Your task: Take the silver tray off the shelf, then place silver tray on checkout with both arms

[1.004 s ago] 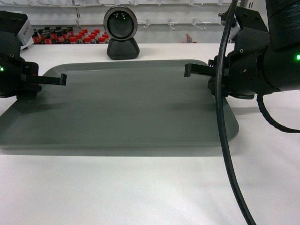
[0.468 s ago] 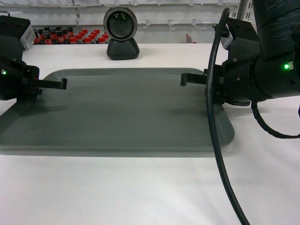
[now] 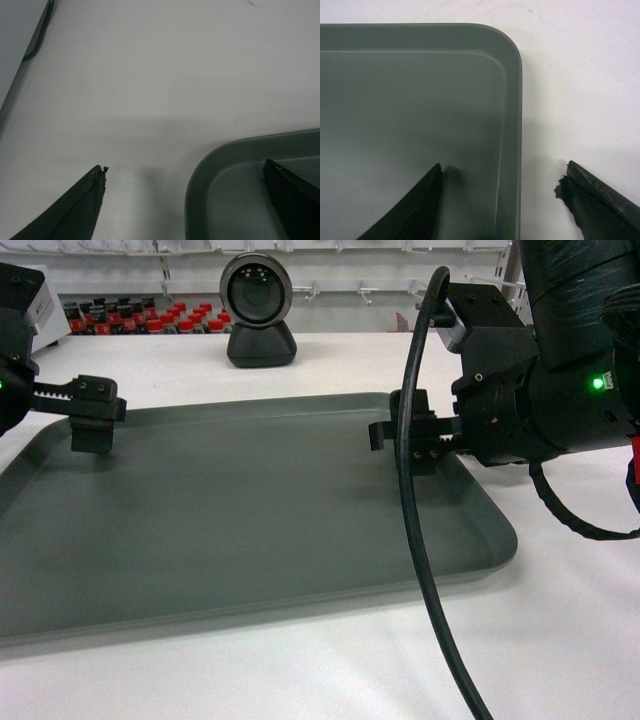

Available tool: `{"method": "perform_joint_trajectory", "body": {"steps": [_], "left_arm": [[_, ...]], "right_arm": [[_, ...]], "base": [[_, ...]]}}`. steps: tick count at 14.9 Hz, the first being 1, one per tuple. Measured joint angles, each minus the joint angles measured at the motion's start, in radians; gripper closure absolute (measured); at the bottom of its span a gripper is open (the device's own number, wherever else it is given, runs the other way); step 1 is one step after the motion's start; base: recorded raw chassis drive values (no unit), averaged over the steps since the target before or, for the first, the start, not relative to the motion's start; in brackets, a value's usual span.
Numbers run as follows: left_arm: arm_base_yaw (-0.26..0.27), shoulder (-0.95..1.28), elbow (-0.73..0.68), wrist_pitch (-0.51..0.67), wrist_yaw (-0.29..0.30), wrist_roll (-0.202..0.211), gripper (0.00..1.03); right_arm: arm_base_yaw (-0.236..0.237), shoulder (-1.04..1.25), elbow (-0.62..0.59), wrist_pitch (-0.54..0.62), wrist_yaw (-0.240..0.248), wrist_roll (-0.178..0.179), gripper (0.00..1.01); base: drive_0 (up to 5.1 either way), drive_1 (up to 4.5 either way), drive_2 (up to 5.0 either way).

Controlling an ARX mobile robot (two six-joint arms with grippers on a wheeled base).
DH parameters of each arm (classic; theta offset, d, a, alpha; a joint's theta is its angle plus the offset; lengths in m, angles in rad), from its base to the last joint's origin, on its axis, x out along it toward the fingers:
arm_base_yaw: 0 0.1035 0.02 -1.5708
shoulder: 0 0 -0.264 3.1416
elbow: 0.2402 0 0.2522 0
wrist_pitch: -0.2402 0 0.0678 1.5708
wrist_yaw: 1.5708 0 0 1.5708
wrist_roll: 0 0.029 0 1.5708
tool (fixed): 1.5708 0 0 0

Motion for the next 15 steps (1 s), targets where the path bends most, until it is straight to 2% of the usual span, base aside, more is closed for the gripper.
{"method": "perform_joint_trajectory", "body": {"steps": [1, 5, 9, 11, 15], "left_arm": [[0.000, 0.000, 0.000, 0.017, 0.001, 0.000, 0.05], [0.002, -0.005, 0.000, 0.070, 0.027, -0.004, 0.05], [0.003, -0.043, 0.000, 0.095, 0.066, -0.048, 0.05], [0.003, -0.095, 0.000, 0.109, 0.100, -0.085, 0.05], [0.014, -0.198, -0.011, 0.124, 0.137, -0.135, 0.05]], "right_arm": [[0.000, 0.000, 0.000, 0.002, -0.008, 0.000, 0.04], [-0.007, 0.000, 0.000, 0.013, -0.010, 0.002, 0.03], [-0.019, -0.024, -0.013, 0.043, -0.011, 0.029, 0.03], [-0.028, -0.076, -0.025, 0.063, 0.005, 0.050, 0.03], [-0.054, -0.166, -0.075, 0.109, 0.000, 0.097, 0.03]], "base": [[0.0, 0.00, 0.0], [0.0, 0.00, 0.0], [0.0, 0.00, 0.0], [0.0, 0.00, 0.0], [0.0, 0.00, 0.0]]}}
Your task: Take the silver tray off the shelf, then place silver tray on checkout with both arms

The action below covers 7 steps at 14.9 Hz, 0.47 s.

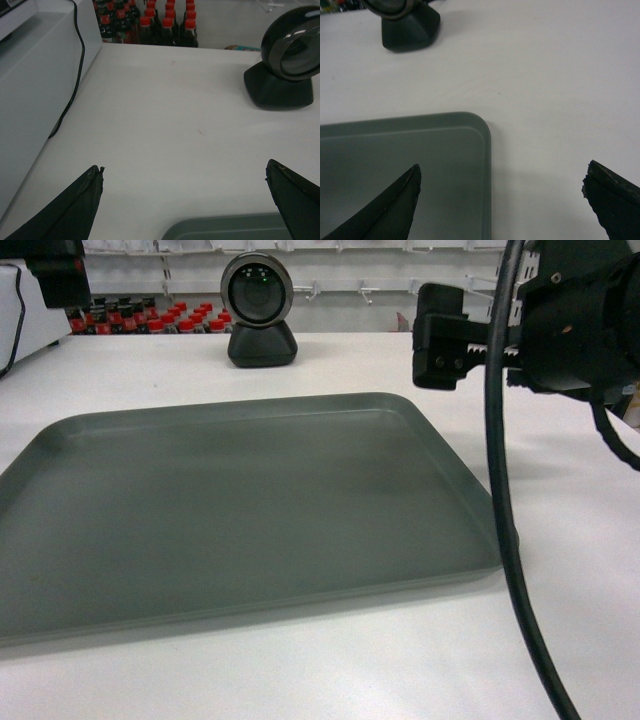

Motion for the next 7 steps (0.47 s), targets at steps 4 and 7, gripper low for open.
{"method": "perform_joint_trajectory", "body": {"steps": [4, 7], "left_arm": [[0.065, -0.185, -0.019, -0.029, 0.081, -0.111, 0.05], [0.108, -0.345, -0.090, -0.039, 0.108, -0.156, 0.05]], "right_arm": [[-0.041, -0.209, -0.101, 0.067, -0.060, 0.067, 0.03], [-0.087, -0.444, -0.210, 0.071, -0.113, 0.109, 0.03]], "base": [[0.0, 0.00, 0.0], [0.0, 0.00, 0.0]]}}
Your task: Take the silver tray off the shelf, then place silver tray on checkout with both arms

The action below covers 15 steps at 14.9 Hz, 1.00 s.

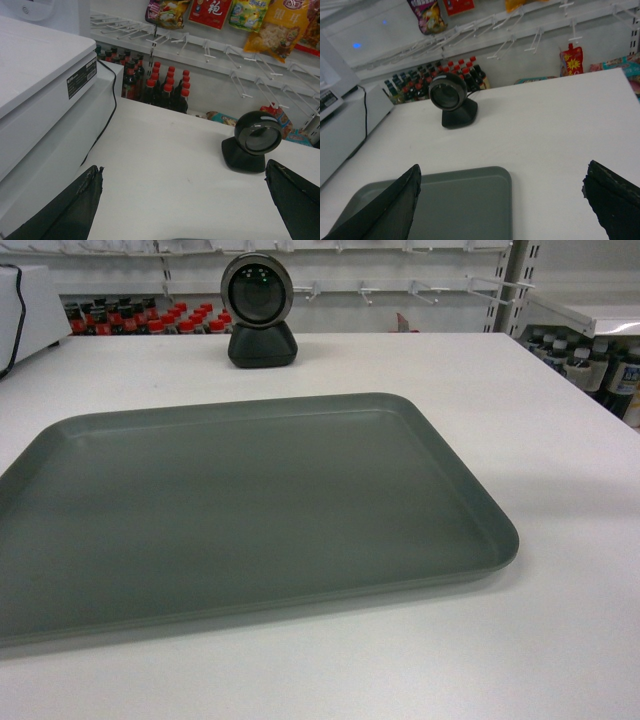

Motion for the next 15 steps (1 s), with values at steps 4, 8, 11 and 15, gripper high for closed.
{"method": "perform_joint_trajectory", "body": {"steps": [4, 8, 11, 15], "left_arm": [[0.001, -0.095, -0.047, -0.001, -0.013, 0.048, 0.06], [-0.050, -0.294, -0.454, 0.246, 0.106, 0.216, 0.65], [-0.058, -0.418, -0.627, 0.307, 0.100, 0.222, 1.01], [-0.058, -0.550, -0.767, 0.305, 0.099, 0.222, 1.01]], "right_arm": [[-0.039, -0.201, -0.116, 0.034, 0.203, -0.111, 0.19], [-0.129, -0.482, -0.471, 0.090, 0.213, -0.303, 0.80], [-0.226, -0.588, -0.600, 0.101, 0.142, -0.318, 0.99], [-0.218, -0.717, -0.696, 0.067, 0.129, -0.318, 0.99]], "base": [[0.0, 0.00, 0.0], [0.0, 0.00, 0.0], [0.0, 0.00, 0.0], [0.0, 0.00, 0.0]]}}
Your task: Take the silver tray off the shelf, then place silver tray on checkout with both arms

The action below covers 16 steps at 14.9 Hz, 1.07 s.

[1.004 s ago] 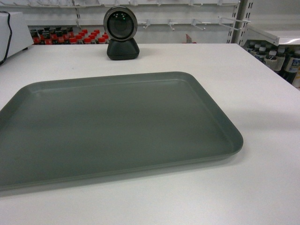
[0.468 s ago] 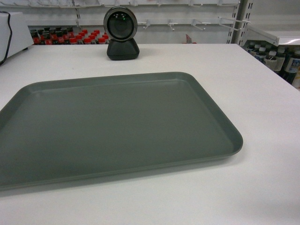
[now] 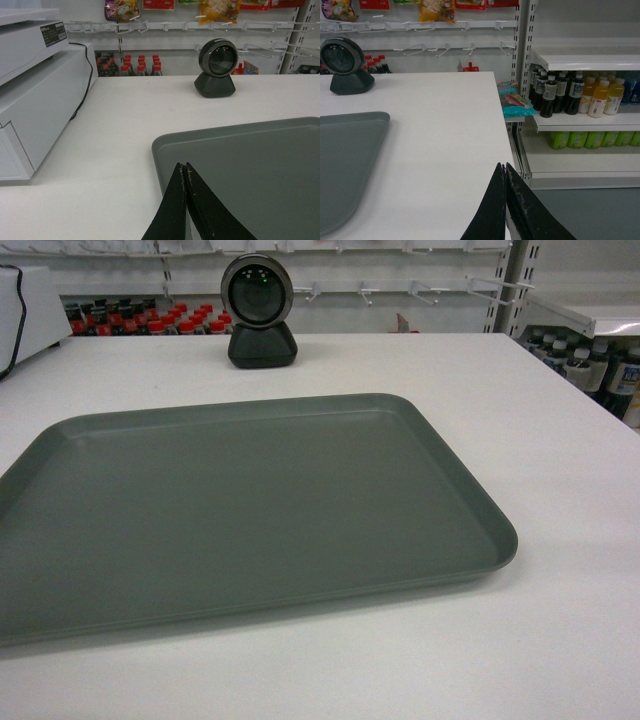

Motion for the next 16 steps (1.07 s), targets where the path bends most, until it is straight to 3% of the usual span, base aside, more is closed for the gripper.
{"method": "perform_joint_trajectory", "body": {"steps": [12, 16], "left_arm": [[0.000, -0.326, -0.166, -0.146, 0.000, 0.000, 1.01], [0.000, -0.433, -0.166, -0.255, 0.000, 0.000, 1.01]], "right_arm": [[0.000, -0.302, -0.105, -0.174, 0.000, 0.000, 0.99], [0.000, -0.380, -0.105, -0.254, 0.000, 0.000, 0.99]], "base": [[0.0, 0.00, 0.0], [0.0, 0.00, 0.0]]}}
